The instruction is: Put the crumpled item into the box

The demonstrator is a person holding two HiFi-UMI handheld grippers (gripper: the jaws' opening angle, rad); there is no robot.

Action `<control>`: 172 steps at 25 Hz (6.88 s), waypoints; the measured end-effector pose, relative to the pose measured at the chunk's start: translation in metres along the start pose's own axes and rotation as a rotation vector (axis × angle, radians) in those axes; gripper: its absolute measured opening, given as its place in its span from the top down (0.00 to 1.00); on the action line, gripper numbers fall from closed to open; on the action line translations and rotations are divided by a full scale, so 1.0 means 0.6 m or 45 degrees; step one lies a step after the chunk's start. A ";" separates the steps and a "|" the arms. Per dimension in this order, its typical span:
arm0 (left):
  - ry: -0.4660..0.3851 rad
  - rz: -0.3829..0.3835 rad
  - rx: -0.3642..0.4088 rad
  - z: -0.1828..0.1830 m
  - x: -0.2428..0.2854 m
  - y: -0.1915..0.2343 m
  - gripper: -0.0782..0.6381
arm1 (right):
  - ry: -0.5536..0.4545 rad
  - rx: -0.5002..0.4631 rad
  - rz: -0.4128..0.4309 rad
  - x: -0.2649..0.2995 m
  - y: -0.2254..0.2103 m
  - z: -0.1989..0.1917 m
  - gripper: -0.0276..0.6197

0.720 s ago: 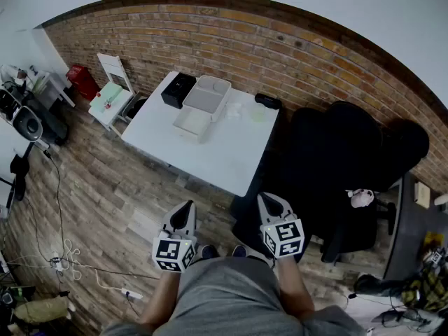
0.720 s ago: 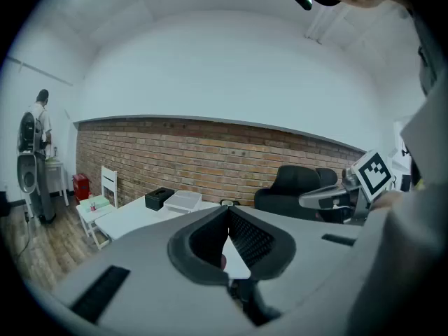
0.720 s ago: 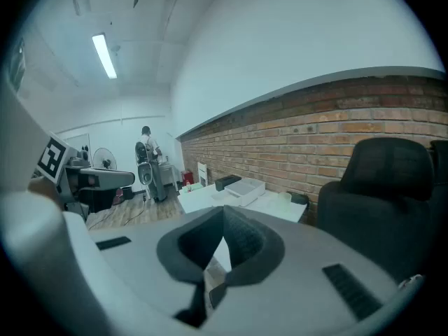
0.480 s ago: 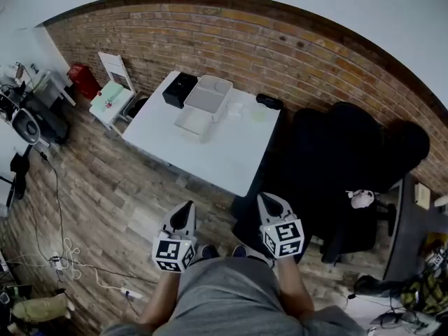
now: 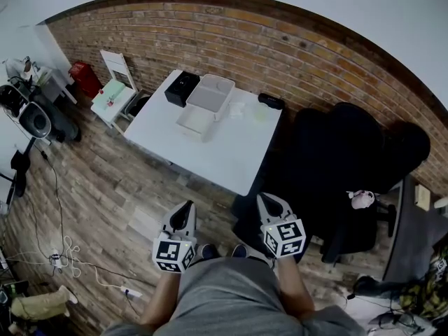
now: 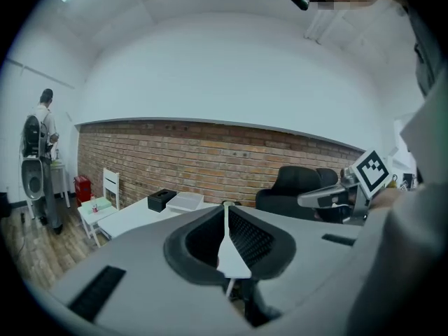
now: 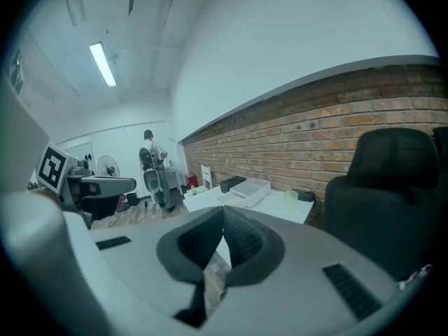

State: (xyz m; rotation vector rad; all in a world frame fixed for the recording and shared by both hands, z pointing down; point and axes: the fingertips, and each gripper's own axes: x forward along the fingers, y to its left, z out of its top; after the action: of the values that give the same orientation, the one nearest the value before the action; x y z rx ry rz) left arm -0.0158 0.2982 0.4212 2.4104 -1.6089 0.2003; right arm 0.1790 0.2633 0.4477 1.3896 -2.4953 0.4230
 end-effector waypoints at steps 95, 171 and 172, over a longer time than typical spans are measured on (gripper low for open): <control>0.033 -0.103 0.025 0.024 0.160 0.151 0.51 | -0.023 -0.008 -0.103 0.177 -0.028 0.056 0.32; 0.220 -0.275 0.017 0.065 0.565 0.420 0.51 | 0.296 0.227 -0.410 0.716 -0.367 -0.012 0.58; 0.214 -0.281 0.012 0.066 0.568 0.420 0.51 | 0.307 0.229 -0.413 0.722 -0.373 -0.019 0.59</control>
State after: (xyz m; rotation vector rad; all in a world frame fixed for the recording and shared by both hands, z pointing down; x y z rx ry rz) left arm -0.1174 -0.1086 0.4959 2.4798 -1.2636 0.3598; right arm 0.1494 -0.1831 0.6412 1.6645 -2.0367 0.7095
